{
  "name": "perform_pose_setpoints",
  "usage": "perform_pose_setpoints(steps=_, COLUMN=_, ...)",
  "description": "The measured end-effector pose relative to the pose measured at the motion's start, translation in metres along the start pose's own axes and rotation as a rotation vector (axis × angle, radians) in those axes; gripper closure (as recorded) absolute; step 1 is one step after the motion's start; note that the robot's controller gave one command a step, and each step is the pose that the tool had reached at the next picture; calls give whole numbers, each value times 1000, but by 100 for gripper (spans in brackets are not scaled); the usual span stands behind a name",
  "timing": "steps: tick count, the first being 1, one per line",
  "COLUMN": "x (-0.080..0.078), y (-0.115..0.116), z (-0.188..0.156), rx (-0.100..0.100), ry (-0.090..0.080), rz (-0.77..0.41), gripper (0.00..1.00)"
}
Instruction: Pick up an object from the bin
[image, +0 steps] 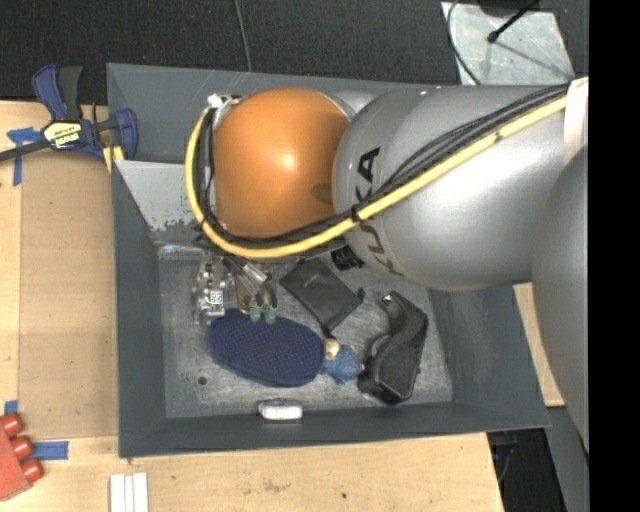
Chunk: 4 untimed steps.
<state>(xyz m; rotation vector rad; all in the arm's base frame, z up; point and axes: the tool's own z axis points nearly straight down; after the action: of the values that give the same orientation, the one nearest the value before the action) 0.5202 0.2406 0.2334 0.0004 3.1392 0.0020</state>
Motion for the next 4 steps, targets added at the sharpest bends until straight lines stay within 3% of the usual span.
perform_pose_setpoints(steps=1, x=1, y=-19, z=100, rx=4, ry=9, rz=-37, gripper=100)
perform_pose_setpoints(steps=2, x=-1, y=-17, z=95, rx=0, ry=1, rz=-36, gripper=0)
perform_pose_setpoints(steps=3, x=-15, y=-74, z=161, rx=-2, ry=-2, rz=-224, gripper=0)
perform_pose_setpoints(steps=4, x=-18, y=-72, z=158, rx=-4, ry=-14, rz=-223, gripper=100)
